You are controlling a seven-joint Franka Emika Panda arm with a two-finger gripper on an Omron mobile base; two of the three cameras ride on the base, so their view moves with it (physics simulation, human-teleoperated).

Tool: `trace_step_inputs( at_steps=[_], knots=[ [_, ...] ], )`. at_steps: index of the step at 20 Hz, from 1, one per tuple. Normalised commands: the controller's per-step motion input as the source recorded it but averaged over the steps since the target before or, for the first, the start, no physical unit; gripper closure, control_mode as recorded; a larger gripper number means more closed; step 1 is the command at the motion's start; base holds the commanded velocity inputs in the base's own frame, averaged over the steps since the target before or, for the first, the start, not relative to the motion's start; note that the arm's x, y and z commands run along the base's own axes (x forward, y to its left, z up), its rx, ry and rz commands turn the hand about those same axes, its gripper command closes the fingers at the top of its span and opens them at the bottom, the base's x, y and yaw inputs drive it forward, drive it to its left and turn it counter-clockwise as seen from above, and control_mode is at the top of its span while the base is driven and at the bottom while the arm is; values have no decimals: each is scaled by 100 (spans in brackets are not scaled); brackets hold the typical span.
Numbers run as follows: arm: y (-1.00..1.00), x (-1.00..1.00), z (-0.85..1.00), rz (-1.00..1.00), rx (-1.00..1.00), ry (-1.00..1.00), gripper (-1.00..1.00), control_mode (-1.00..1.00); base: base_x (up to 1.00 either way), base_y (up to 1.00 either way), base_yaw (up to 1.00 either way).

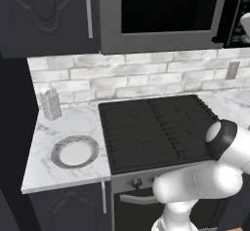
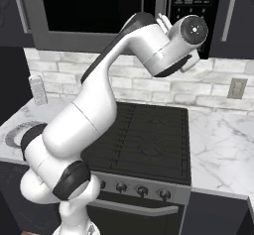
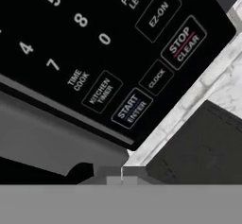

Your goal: Pick the sweet potato from the counter and place it in the microwave. Then turn on the microwave.

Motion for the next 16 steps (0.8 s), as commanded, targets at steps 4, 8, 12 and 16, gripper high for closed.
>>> trace_step_inputs(
  at_steps=[4,8,12,16],
  knots=[
    [-8,32,-7,0,16,0,100,-100,0,0,0],
    [-19,25,-7,0,12,0,100,-100,0,0,0],
    [-18,24,-9,0,10,0,100,-100,0,0,0],
    [-9,23,0,0,11,0,100,-100,0,0,0]
  ],
)
